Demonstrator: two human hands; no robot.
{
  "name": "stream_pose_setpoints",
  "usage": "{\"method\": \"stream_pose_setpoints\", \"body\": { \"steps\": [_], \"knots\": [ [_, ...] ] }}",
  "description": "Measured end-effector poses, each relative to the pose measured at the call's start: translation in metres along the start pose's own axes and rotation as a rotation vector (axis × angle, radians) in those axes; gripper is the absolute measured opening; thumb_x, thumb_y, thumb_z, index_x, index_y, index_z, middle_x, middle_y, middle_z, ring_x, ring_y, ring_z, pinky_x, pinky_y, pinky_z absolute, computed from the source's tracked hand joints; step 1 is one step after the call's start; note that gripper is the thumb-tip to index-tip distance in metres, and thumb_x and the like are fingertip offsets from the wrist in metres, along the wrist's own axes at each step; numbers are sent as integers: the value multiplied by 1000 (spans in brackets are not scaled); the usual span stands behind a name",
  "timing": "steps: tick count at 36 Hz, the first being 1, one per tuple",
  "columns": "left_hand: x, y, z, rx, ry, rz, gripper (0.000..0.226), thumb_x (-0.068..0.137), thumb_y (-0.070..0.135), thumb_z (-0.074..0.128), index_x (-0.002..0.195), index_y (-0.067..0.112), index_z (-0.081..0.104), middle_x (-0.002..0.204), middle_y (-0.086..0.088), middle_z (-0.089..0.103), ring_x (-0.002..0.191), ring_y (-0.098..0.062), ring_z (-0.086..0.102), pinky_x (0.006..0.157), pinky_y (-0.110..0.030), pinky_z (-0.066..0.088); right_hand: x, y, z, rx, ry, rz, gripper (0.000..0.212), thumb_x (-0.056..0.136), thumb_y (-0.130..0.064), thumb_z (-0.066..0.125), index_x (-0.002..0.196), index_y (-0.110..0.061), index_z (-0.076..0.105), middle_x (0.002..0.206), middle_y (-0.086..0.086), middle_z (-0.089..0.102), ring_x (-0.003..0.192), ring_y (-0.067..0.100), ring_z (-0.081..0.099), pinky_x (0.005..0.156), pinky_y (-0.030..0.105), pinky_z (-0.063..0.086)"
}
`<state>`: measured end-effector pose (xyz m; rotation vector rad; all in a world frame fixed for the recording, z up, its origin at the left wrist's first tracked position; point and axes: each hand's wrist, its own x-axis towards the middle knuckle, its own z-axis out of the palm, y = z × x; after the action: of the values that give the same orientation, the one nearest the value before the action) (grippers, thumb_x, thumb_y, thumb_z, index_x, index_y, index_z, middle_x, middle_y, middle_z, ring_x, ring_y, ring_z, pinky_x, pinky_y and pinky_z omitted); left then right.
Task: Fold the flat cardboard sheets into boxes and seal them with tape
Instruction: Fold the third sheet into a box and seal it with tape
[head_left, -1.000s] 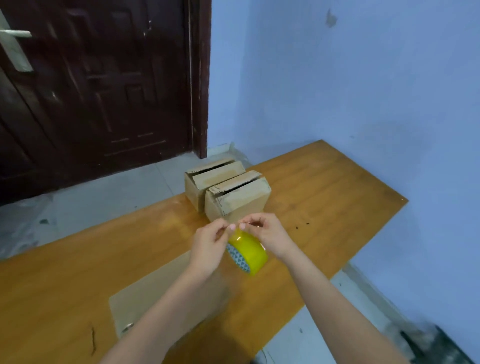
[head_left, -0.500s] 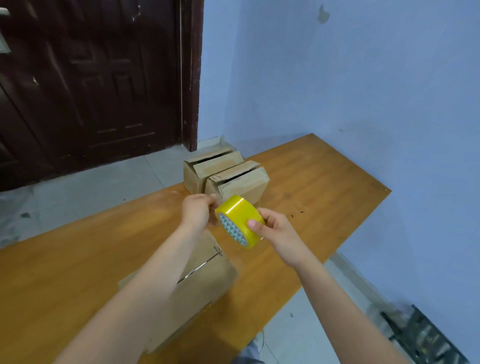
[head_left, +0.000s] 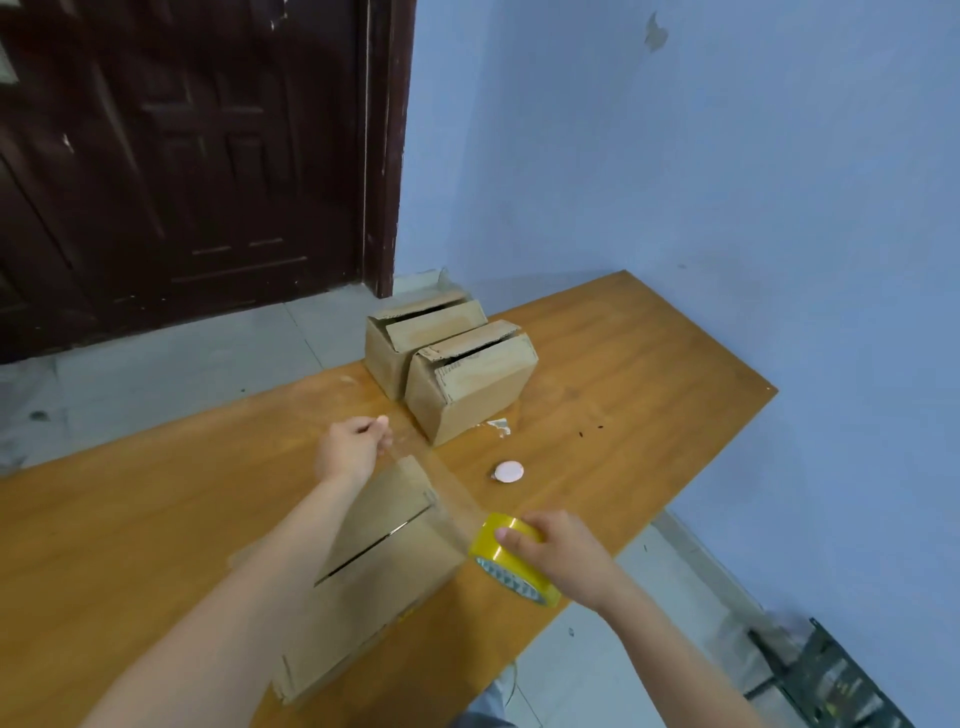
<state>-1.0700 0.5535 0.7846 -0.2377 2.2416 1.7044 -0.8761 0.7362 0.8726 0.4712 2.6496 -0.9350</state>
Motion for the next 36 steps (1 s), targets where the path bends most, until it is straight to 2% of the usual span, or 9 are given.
{"method": "stream_pose_setpoints", "body": {
  "steps": [4, 7, 10, 14, 17, 21, 31, 36],
  "knots": [
    [-21, 4, 3, 165, 24, 48, 33, 92, 36, 56, 64, 22, 66, 70, 7, 69, 73, -22, 66, 76, -36, 52, -3, 9, 16, -12, -15, 43, 46, 89, -53, 51, 73, -10, 54, 66, 2, 48, 59, 11, 44, 58, 30, 35],
    [-28, 4, 5, 328, 23, 90, 32, 94, 41, 52, 75, 22, 68, 75, 7, 67, 76, -20, 60, 63, -28, 43, -5, 15, 26, -9, -14, 49, 42, 90, -51, 51, 66, -17, 46, 63, 0, 45, 57, 11, 41, 56, 29, 33],
    [-28, 4, 7, 404, 41, 132, 31, 94, 44, 49, 79, 23, 68, 77, 7, 67, 76, -19, 59, 59, -27, 40, -5, 20, 30, 34, -6, 61, 41, 89, -51, 52, 64, -19, 46, 62, -1, 46, 56, 10, 43, 56, 29, 35],
    [-26, 2, 7, 428, 71, 144, 35, 95, 44, 48, 73, 22, 64, 76, 5, 66, 69, -17, 56, 52, -26, 34, -4, 23, 32, 44, 5, 61, 42, 89, -53, 52, 65, -19, 47, 64, 1, 49, 57, 10, 44, 56, 27, 36],
    [-25, 3, 8, 461, 69, 145, 34, 95, 44, 47, 73, 23, 63, 77, 6, 65, 68, -16, 54, 52, -25, 33, -2, 25, 34, 81, 9, 72, 42, 88, -55, 52, 69, -17, 51, 67, 2, 52, 59, 11, 49, 57, 29, 40],
    [-23, 3, 9, 472, 81, 143, 35, 96, 45, 46, 78, 22, 66, 78, 5, 65, 66, -14, 53, 52, -25, 35, -1, 26, 35, 93, 9, 67, 41, 89, -53, 52, 67, -19, 48, 66, 3, 50, 58, 11, 47, 56, 28, 38],
    [-20, 1, 9, 497, 58, 117, 38, 95, 48, 45, 82, 20, 68, 81, -1, 68, 73, -21, 59, 61, -30, 44, 5, 33, 38, 96, 24, 67, 40, 89, -54, 51, 68, -19, 50, 64, 2, 49, 57, 11, 45, 57, 28, 38],
    [-19, 3, 10, 537, 41, 86, 35, 95, 48, 45, 87, 22, 68, 84, -1, 67, 71, -19, 53, 58, -27, 39, 6, 37, 42, 99, 20, 72, 40, 89, -53, 51, 66, -20, 49, 63, 1, 48, 56, 11, 45, 55, 28, 37]
  ]
}}
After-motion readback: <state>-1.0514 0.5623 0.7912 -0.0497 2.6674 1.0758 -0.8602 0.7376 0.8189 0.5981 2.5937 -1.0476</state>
